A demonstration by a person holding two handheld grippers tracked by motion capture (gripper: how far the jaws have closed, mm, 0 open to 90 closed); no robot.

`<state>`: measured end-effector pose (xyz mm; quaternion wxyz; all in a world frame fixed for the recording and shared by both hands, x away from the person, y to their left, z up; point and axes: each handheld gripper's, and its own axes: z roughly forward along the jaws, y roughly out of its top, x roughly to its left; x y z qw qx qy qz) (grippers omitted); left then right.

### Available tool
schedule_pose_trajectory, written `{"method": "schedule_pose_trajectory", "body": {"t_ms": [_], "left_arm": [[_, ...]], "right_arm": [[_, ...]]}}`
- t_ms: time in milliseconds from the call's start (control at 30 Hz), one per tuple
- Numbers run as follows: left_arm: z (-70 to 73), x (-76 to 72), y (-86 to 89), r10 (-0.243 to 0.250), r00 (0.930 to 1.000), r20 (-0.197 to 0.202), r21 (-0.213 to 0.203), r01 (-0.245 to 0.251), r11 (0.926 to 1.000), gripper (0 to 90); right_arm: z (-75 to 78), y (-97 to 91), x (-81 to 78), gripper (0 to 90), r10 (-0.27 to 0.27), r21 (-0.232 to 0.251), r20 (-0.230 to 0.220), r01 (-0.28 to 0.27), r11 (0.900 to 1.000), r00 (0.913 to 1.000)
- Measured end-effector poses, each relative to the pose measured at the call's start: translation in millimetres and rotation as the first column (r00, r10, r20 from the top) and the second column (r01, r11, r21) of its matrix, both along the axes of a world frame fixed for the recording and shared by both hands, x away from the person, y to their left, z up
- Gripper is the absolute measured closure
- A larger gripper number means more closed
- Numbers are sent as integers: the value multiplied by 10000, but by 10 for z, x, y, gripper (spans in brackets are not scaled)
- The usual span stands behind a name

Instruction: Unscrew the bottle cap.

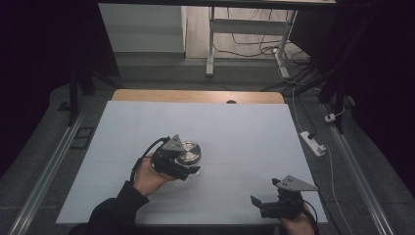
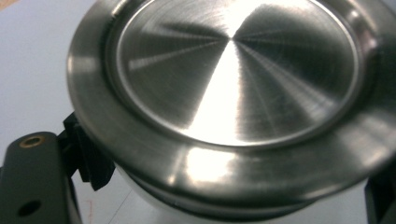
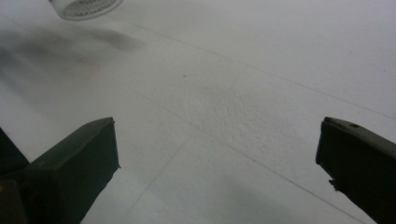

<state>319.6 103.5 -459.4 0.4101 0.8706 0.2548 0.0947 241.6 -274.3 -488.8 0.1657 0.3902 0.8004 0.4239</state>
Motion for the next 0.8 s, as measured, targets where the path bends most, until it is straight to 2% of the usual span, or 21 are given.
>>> {"method": "schedule_pose_trajectory", "body": {"t_ms": [100, 367, 633, 800], "left_arm": [[-9, 2, -4, -3, 10000, -26, 11, 3, 10000, 158], [-18, 8, -7, -13, 10000, -18, 10, 13, 10000, 158], [-7, 0, -9, -19, 10000, 41, 6, 19, 10000, 158], [1, -5, -7, -31, 10000, 52, -17, 31, 10000, 158]], "right_arm": [[12, 19, 2, 0, 62, -2, 31, -62, 10000, 10000], [99, 174, 17, 0, 803, 29, 272, -804, 9968, 9964], [189, 352, 40, 0, 1538, 138, 499, -1546, 9879, 9868], [271, 457, 90, 0, 1817, 250, 665, -1837, 9827, 9811]]}}
